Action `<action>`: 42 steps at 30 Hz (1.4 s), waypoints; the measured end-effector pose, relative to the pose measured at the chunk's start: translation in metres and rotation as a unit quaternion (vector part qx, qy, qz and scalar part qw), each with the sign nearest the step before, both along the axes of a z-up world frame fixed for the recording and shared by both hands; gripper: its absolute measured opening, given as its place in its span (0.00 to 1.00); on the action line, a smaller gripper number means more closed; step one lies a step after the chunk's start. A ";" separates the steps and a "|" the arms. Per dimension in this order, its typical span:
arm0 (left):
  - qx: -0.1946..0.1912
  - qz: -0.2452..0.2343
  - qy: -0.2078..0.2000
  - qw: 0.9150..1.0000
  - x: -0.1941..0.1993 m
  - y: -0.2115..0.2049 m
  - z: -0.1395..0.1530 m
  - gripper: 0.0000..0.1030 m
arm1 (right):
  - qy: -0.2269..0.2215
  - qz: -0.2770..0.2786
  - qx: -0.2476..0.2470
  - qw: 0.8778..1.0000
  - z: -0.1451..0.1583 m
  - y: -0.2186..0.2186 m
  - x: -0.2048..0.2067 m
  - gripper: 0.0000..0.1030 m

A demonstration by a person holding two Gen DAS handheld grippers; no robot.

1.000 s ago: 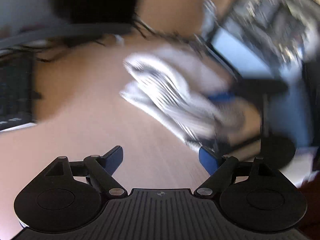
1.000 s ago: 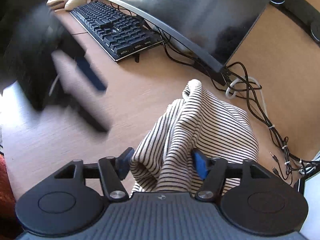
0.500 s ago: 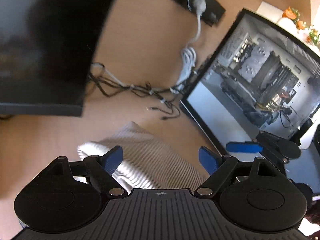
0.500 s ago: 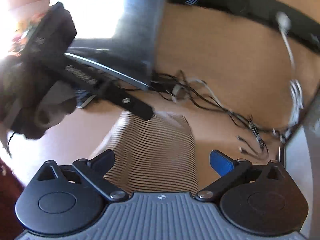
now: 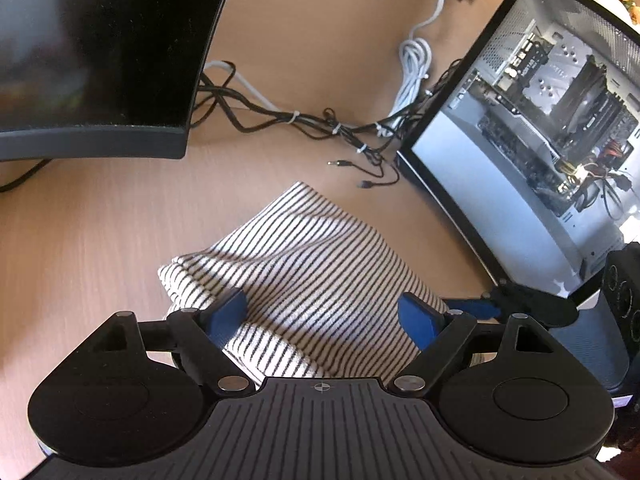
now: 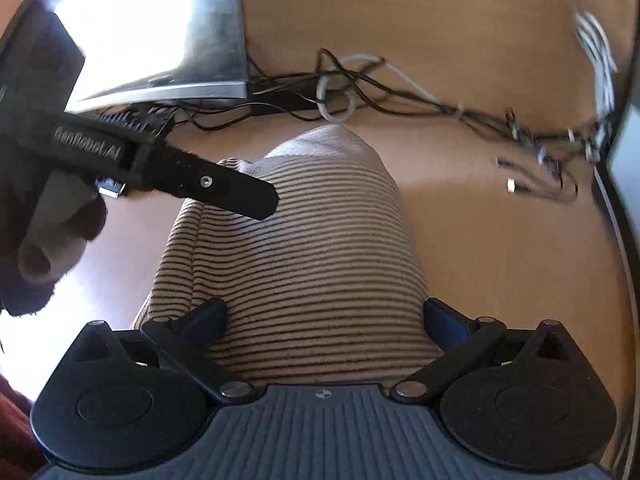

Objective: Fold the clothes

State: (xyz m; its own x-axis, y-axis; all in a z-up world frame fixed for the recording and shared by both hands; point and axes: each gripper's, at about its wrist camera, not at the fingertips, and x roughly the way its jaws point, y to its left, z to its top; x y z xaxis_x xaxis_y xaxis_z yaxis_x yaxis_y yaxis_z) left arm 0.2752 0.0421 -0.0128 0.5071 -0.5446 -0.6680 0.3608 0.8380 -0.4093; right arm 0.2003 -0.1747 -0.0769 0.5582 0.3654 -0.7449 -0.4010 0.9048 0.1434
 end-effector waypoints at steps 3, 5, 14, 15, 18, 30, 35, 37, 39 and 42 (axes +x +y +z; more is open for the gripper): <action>0.005 -0.004 -0.005 1.000 -0.002 0.000 0.000 0.85 | 0.015 0.007 0.020 1.000 0.009 -0.010 0.012 1.00; 0.005 -0.005 -0.009 1.000 -0.004 0.001 0.000 0.85 | 0.004 0.004 0.045 0.999 0.023 -0.020 0.019 1.00; 0.013 -0.011 -0.022 1.000 -0.008 0.001 0.000 0.85 | -0.032 -0.047 0.005 0.998 0.038 -0.021 0.091 1.00; 0.014 -0.012 -0.023 1.000 -0.009 0.001 0.000 0.85 | -0.017 -0.045 -0.013 0.999 0.029 -0.016 0.099 1.00; 0.020 -0.013 -0.025 0.999 -0.011 0.002 -0.001 0.85 | 0.012 -0.032 -0.038 0.999 0.001 -0.001 0.116 1.00; -0.004 0.013 -0.024 1.000 -0.016 0.011 0.003 0.86 | -0.011 -0.070 -0.012 0.997 0.028 -0.035 0.034 1.00; 0.009 -0.005 -0.031 0.999 -0.017 0.006 0.002 0.87 | 0.009 -0.114 -0.020 0.993 0.002 -0.030 0.021 1.00; 0.005 -0.009 -0.032 0.999 -0.017 0.008 0.000 0.87 | -0.012 -0.120 -0.043 0.992 0.012 -0.021 0.016 1.00; 0.001 -0.012 -0.032 0.999 -0.017 0.010 -0.001 0.87 | -0.036 -0.107 -0.064 0.992 0.020 -0.009 0.005 1.00; -0.021 -0.013 -0.032 0.999 -0.017 0.016 -0.004 0.87 | -0.045 -0.080 -0.052 0.994 0.027 0.004 -0.016 1.00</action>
State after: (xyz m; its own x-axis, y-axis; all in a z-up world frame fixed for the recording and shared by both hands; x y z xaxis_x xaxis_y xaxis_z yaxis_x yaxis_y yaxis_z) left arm 0.2585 0.0586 -0.0167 0.5333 -0.5855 -0.6105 0.4097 0.8102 -0.4191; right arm 0.1840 -0.1707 -0.0499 0.6684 0.1901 -0.7191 -0.2582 0.9660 0.0153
